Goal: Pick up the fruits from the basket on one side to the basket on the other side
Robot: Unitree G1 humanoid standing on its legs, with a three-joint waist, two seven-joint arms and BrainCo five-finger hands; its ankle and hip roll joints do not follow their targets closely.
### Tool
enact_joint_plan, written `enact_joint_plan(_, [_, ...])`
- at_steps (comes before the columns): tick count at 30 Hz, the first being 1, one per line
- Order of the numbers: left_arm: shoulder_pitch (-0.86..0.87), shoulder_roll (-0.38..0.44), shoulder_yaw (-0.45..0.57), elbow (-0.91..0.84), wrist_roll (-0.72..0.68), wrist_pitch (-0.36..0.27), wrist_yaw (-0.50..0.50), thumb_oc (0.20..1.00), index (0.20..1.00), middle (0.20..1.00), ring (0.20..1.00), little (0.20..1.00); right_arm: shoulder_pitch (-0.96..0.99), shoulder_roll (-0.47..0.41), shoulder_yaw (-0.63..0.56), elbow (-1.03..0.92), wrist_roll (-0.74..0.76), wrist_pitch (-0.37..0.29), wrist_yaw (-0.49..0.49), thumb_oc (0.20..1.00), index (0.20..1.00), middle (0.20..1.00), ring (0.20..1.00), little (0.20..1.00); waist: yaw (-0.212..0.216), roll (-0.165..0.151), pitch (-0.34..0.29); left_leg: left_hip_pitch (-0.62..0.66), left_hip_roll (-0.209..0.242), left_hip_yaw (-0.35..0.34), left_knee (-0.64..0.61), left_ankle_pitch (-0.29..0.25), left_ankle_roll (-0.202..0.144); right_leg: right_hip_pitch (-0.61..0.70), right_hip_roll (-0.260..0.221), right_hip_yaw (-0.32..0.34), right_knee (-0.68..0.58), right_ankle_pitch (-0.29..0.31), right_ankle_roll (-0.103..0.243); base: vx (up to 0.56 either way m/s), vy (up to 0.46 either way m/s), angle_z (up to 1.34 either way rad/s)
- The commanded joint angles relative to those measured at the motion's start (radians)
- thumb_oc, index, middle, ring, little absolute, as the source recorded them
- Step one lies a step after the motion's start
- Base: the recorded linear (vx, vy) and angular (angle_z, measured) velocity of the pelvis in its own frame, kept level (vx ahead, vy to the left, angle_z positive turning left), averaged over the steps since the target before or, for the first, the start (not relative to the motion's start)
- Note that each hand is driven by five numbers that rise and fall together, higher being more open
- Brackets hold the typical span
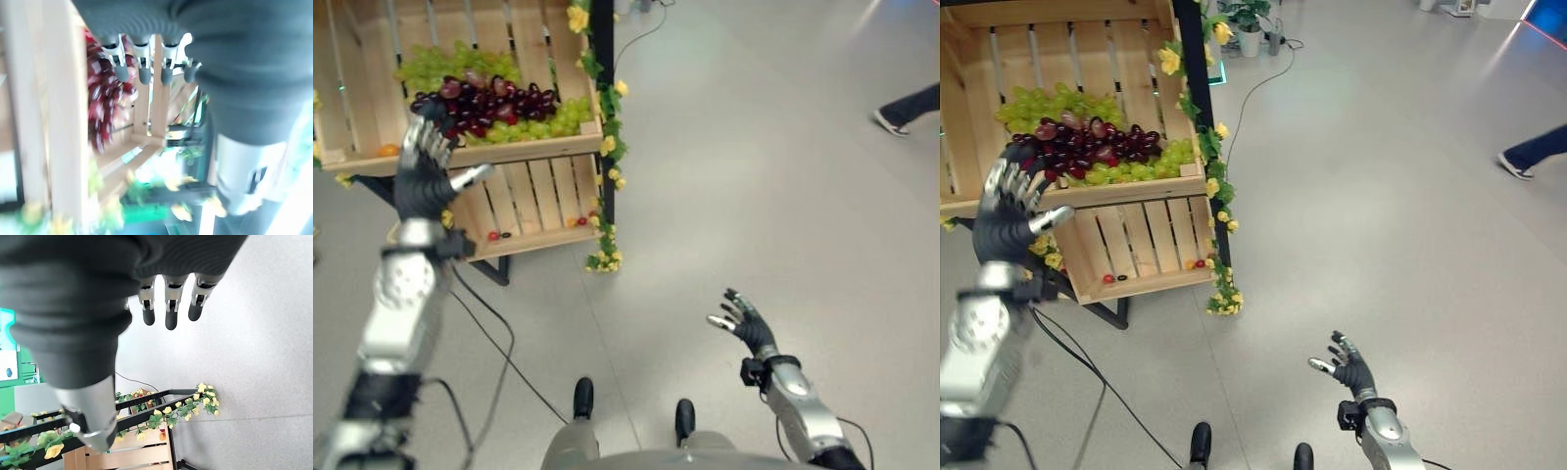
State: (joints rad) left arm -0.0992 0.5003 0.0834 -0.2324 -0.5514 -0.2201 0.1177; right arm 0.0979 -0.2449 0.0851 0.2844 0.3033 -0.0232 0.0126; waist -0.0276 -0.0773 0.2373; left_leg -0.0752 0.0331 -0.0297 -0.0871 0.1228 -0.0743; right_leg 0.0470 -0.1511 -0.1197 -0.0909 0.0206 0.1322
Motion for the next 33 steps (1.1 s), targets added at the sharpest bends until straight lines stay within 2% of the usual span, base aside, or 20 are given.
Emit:
enact_joint_plan(1, [-0.055, -0.001, -0.048, -0.046, 0.018, -0.017, -0.090, 1.000, 1.000, 1.000, 1.000, 1.000, 0.005, 0.003, -0.037, -0.078, -0.015, -0.062, -0.015, 1.000, 1.000, 1.000, 1.000, 1.000, -0.031, -0.019, -0.053, 0.045, -0.020, 0.007, 0.033, -0.188, 0.045, -0.005, -0.063, 0.015, 0.043, -0.094, 0.056, -0.04, 0.049, -0.06])
enact_joint_plan(4, [-0.034, -0.056, -0.128, -0.073, 0.007, 0.012, -0.133, 1.000, 1.000, 1.000, 1.000, 1.000, 0.016, -0.002, -0.064, -0.118, -0.023, -0.075, -0.028, 1.000, 1.000, 1.000, 1.000, 1.000, -0.048, -0.017, -0.043, 0.038, -0.024, 0.029, 0.041, -0.190, 0.050, -0.030, -0.069, 0.035, 0.035, -0.070, 0.058, -0.10, 0.063, -0.21])
enact_joint_plan(7, [-0.032, -0.065, -0.148, -0.074, 0.023, 0.019, -0.145, 1.000, 1.000, 1.000, 1.000, 1.000, 0.012, -0.006, -0.077, -0.137, -0.036, -0.083, -0.039, 1.000, 1.000, 1.000, 1.000, 1.000, -0.047, -0.011, -0.022, 0.026, -0.015, 0.073, 0.057, -0.192, 0.052, -0.075, -0.071, 0.024, 0.051, -0.046, 0.066, -0.23, 0.046, -0.69])
enact_joint_plan(8, [-0.015, -0.075, -0.167, -0.063, 0.010, 0.035, -0.151, 1.000, 1.000, 1.000, 1.000, 1.000, -0.002, -0.011, -0.087, -0.153, -0.044, -0.091, -0.057, 1.000, 1.000, 1.000, 1.000, 1.000, -0.022, 0.008, 0.001, 0.018, 0.030, 0.154, 0.080, -0.199, 0.042, -0.089, -0.097, -0.137, 0.101, -0.045, 0.064, -0.21, -0.009, -1.19])
enact_joint_plan(12, [-0.005, -0.081, -0.184, -0.046, 0.014, 0.043, -0.158, 1.000, 1.000, 1.000, 1.000, 1.000, -0.005, -0.022, -0.094, -0.166, -0.060, -0.089, -0.068, 1.000, 1.000, 1.000, 1.000, 1.000, -0.028, 0.011, -0.002, 0.007, 0.043, 0.209, 0.092, -0.188, 0.046, -0.101, -0.117, -0.154, 0.127, -0.037, 0.061, -0.13, 0.026, -1.44])
enact_joint_plan(13, [-0.013, -0.081, -0.193, -0.036, 0.023, 0.051, -0.162, 1.000, 1.000, 1.000, 1.000, 1.000, -0.001, -0.027, -0.108, -0.173, -0.059, -0.088, -0.075, 1.000, 1.000, 1.000, 1.000, 1.000, -0.030, 0.015, -0.010, 0.012, 0.050, 0.249, 0.094, -0.189, 0.046, -0.097, -0.150, -0.179, 0.138, -0.023, 0.067, -0.04, -0.016, -0.36])
enact_joint_plan(14, [-0.014, -0.082, -0.193, -0.035, 0.023, 0.051, -0.162, 1.000, 1.000, 1.000, 1.000, 1.000, 0.000, -0.027, -0.109, -0.175, -0.060, -0.087, -0.075, 1.000, 1.000, 1.000, 1.000, 1.000, -0.028, 0.015, -0.010, 0.013, 0.050, 0.251, 0.094, -0.190, 0.047, -0.097, -0.150, -0.177, 0.138, -0.023, 0.067, -0.04, -0.065, -0.73])
enact_joint_plan(15, [-0.016, -0.087, -0.195, -0.031, 0.024, 0.053, -0.158, 1.000, 1.000, 1.000, 1.000, 1.000, 0.003, -0.029, -0.116, -0.181, -0.068, -0.086, -0.082, 1.000, 1.000, 1.000, 1.000, 1.000, -0.024, 0.021, -0.012, 0.022, 0.061, 0.278, 0.098, -0.196, 0.043, -0.084, -0.174, -0.218, 0.137, -0.015, 0.070, -0.06, -0.056, -0.85])
enact_joint_plan(16, [-0.019, -0.085, -0.185, -0.026, 0.028, 0.055, -0.151, 1.000, 1.000, 1.000, 1.000, 1.000, -0.004, -0.032, -0.116, -0.183, -0.069, -0.090, -0.091, 1.000, 1.000, 1.000, 1.000, 1.000, -0.011, 0.027, -0.016, 0.029, 0.078, 0.322, 0.104, -0.197, 0.036, -0.070, -0.215, -0.310, 0.136, 0.005, 0.071, -0.07, -0.067, -0.73])
enact_joint_plan(17, [-0.011, -0.082, -0.172, -0.023, 0.039, 0.062, -0.153, 1.000, 1.000, 1.000, 1.000, 1.000, -0.032, -0.050, -0.106, -0.183, -0.083, -0.083, -0.093, 1.000, 1.000, 1.000, 1.000, 1.000, 0.021, 0.042, -0.026, 0.054, 0.108, 0.382, 0.113, -0.215, 0.030, -0.049, -0.265, -0.479, 0.192, 0.000, 0.071, -0.10, -0.038, -0.63])
enact_joint_plan(18, [-0.006, -0.084, -0.160, -0.023, 0.044, 0.065, -0.147, 1.000, 1.000, 1.000, 1.000, 1.000, -0.039, -0.056, -0.105, -0.190, -0.090, -0.081, -0.093, 1.000, 1.000, 1.000, 1.000, 1.000, 0.029, 0.044, -0.027, 0.061, 0.117, 0.425, 0.121, -0.214, 0.037, -0.045, -0.277, -0.562, 0.255, -0.008, 0.062, -0.06, -0.004, -0.58])
enact_joint_plan(20, [0.014, -0.096, -0.152, -0.012, 0.041, 0.071, -0.151, 1.000, 1.000, 1.000, 1.000, 1.000, -0.029, -0.068, -0.107, -0.200, -0.097, -0.079, -0.085, 1.000, 1.000, 1.000, 1.000, 1.000, 0.010, 0.036, -0.026, 0.075, 0.121, 0.463, 0.144, -0.228, 0.039, -0.059, -0.274, -0.582, 0.270, -0.018, 0.063, -0.01, -0.189, -1.97])
enact_joint_plan(25, [0.034, -0.145, -0.136, 0.008, 0.019, 0.070, -0.148, 1.000, 1.000, 1.000, 1.000, 1.000, 0.020, -0.083, -0.137, -0.244, -0.090, -0.071, -0.079, 1.000, 1.000, 1.000, 1.000, 1.000, -0.047, 0.059, -0.032, 0.103, 0.178, 0.516, 0.191, -0.228, 0.010, -0.074, -0.197, -0.493, 0.209, -0.040, 0.038, 0.05, -0.247, -1.33])
enact_joint_plan(26, [0.033, -0.159, -0.139, 0.014, 0.012, 0.066, -0.141, 1.000, 1.000, 1.000, 1.000, 1.000, 0.016, -0.103, -0.147, -0.261, -0.095, -0.073, -0.079, 1.000, 1.000, 1.000, 1.000, 1.000, -0.071, 0.074, -0.032, 0.104, 0.195, 0.512, 0.205, -0.221, -0.003, -0.081, -0.165, -0.455, 0.199, -0.067, 0.024, 0.03, -0.161, -0.64])
enact_joint_plan(27, [0.033, -0.161, -0.138, 0.015, 0.012, 0.065, -0.142, 1.000, 1.000, 1.000, 1.000, 1.000, 0.016, -0.105, -0.147, -0.263, -0.095, -0.072, -0.079, 1.000, 1.000, 1.000, 1.000, 1.000, -0.069, 0.077, -0.031, 0.104, 0.198, 0.514, 0.207, -0.221, -0.006, -0.082, -0.162, -0.452, 0.199, -0.068, 0.021, 0.09, -0.308, -0.59])
enact_joint_plan(28, [0.032, -0.176, -0.134, 0.024, 0.008, 0.061, -0.133, 1.000, 1.000, 1.000, 1.000, 1.000, 0.014, -0.121, -0.150, -0.278, -0.089, -0.077, -0.079, 1.000, 1.000, 1.000, 1.000, 1.000, -0.087, 0.087, -0.028, 0.104, 0.213, 0.496, 0.245, -0.224, -0.020, -0.088, -0.117, -0.403, 0.181, -0.103, 0.000, 0.10, -0.268, -0.89])
enact_joint_plan(30, [0.028, -0.183, -0.136, 0.030, 0.006, 0.058, -0.129, 1.000, 1.000, 1.000, 1.000, 1.000, 0.007, -0.131, -0.153, -0.281, -0.085, -0.081, -0.081, 1.000, 1.000, 1.000, 1.000, 1.000, -0.086, 0.089, -0.022, 0.094, 0.231, 0.468, 0.296, -0.231, -0.033, -0.085, -0.089, -0.377, 0.177, -0.127, -0.017, 0.10, -0.294, -1.07])
enact_joint_plan(31, [0.018, -0.191, -0.134, 0.039, 0.003, 0.053, -0.115, 1.000, 1.000, 1.000, 1.000, 1.000, -0.025, -0.148, -0.140, -0.276, -0.076, -0.093, -0.090, 1.000, 1.000, 1.000, 1.000, 1.000, -0.069, 0.082, 0.001, 0.058, 0.204, 0.295, 0.423, -0.182, -0.048, -0.088, -0.039, -0.324, 0.174, -0.143, -0.059, 0.11, -0.267, -1.08])
enact_joint_plan(32, [0.029, -0.195, -0.130, 0.037, 0.002, 0.050, -0.113, 1.000, 1.000, 1.000, 1.000, 1.000, -0.039, -0.151, -0.127, -0.272, -0.068, -0.095, -0.083, 1.000, 1.000, 1.000, 1.000, 1.000, -0.063, 0.074, 0.002, 0.058, 0.134, 0.192, 0.472, -0.200, -0.038, -0.092, -0.022, -0.275, 0.169, -0.153, -0.072, 0.11, -0.256, -1.15])
enact_joint_plan(33, [0.029, -0.195, -0.129, 0.037, 0.002, 0.050, -0.113, 1.000, 1.000, 1.000, 1.000, 1.000, -0.039, -0.151, -0.127, -0.272, -0.068, -0.095, -0.083, 1.000, 1.000, 1.000, 1.000, 1.000, -0.063, 0.074, 0.001, 0.057, 0.133, 0.192, 0.472, -0.199, -0.038, -0.093, -0.023, -0.275, 0.169, -0.153, -0.072, 0.26, -0.117, -2.00])
